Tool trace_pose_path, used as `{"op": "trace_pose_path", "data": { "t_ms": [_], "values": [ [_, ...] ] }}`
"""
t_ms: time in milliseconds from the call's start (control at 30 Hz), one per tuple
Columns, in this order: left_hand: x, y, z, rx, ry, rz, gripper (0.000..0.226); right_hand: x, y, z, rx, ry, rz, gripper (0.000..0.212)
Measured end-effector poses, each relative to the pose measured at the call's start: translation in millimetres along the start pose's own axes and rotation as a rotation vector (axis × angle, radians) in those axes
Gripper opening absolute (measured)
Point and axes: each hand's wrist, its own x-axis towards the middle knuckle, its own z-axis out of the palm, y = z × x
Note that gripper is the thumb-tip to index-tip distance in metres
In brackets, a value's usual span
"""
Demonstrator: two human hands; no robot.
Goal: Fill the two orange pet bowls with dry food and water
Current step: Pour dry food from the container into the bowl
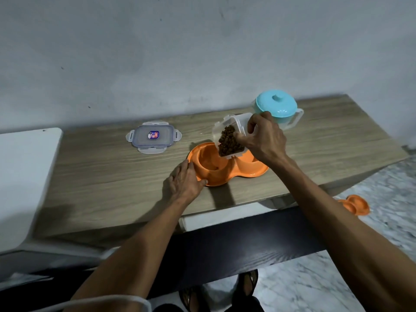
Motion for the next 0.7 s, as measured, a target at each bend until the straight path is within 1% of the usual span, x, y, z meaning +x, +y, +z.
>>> {"op": "trace_pose_path", "data": {
  "t_ms": [200,700],
  "values": [
    [1.0,-1.3,3.0,-0.025,-0.005,0.0,0.083,0.0,-2.0,1.4,-0.048,0.001,-0.038,0.037],
    [-1.5,-0.1,0.0,0.008,-0.008,0.003,0.079,-2.9,-4.7,8.0,-0.053,-0.004,-0.064,0.037]
  ]
}}
